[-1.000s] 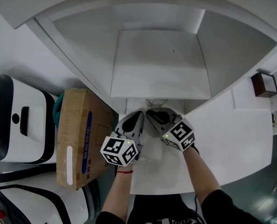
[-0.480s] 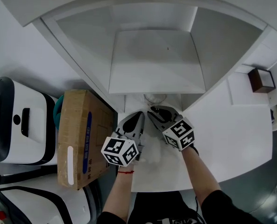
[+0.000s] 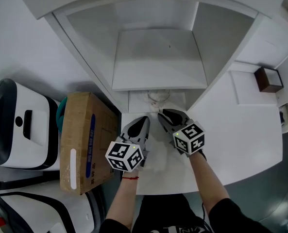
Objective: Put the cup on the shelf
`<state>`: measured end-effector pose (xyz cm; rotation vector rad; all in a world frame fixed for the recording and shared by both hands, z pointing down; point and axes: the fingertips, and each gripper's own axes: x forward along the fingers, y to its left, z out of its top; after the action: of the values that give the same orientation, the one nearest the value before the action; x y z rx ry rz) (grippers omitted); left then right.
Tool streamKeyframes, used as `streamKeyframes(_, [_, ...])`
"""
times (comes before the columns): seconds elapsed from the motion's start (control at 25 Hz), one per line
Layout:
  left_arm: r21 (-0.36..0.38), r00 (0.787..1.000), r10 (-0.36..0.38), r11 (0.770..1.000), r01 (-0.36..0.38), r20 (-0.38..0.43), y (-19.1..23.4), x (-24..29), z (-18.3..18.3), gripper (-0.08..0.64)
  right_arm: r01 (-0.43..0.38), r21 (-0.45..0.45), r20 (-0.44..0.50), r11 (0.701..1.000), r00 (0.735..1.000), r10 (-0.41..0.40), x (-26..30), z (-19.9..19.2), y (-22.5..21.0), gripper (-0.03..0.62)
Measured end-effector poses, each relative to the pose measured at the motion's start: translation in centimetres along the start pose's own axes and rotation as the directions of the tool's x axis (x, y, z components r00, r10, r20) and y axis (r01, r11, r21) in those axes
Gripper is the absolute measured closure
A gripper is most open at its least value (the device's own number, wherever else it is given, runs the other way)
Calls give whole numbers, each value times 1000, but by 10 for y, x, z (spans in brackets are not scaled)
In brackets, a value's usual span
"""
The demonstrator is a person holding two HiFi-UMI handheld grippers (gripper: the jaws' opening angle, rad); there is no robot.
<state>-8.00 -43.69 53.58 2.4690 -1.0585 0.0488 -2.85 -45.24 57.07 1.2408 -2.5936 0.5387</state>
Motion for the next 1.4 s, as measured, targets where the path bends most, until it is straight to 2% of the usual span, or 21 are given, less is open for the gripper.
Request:
streamKeyframes(0.2, [0, 1000, -20, 1000, 20, -11, -19, -7, -4, 554, 13, 10, -9, 1000, 1000, -13, -25, -1, 15, 544])
streamKeyframes(0.24, [1, 1000, -26, 1000, 26, -14, -24, -9, -5, 554, 9, 5, -6, 1000, 1000, -9, -30, 0, 21, 573])
streamKeyframes(0.36, [5, 999, -44, 999, 44, -19, -37, -16, -7, 554, -10, -1, 9, 1000, 1000, 10, -44, 7, 40, 589])
streamKeyframes(0.6, [12, 998, -69, 998, 69, -11, -59, -32, -5, 554, -43, -11, 32, 999, 999, 43, -69, 20, 70, 589])
streamKeyframes(1.08, [15, 996, -87, 996, 86, 14, -89, -73, -1, 554, -48, -23, 65, 999, 997, 50, -110, 33, 116, 589])
streamKeyframes(1.4, [63, 996, -77, 995, 74, 47, -118, -115, 6, 554, -64, -76, 105, 995, 992, 72, -143, 52, 163, 589])
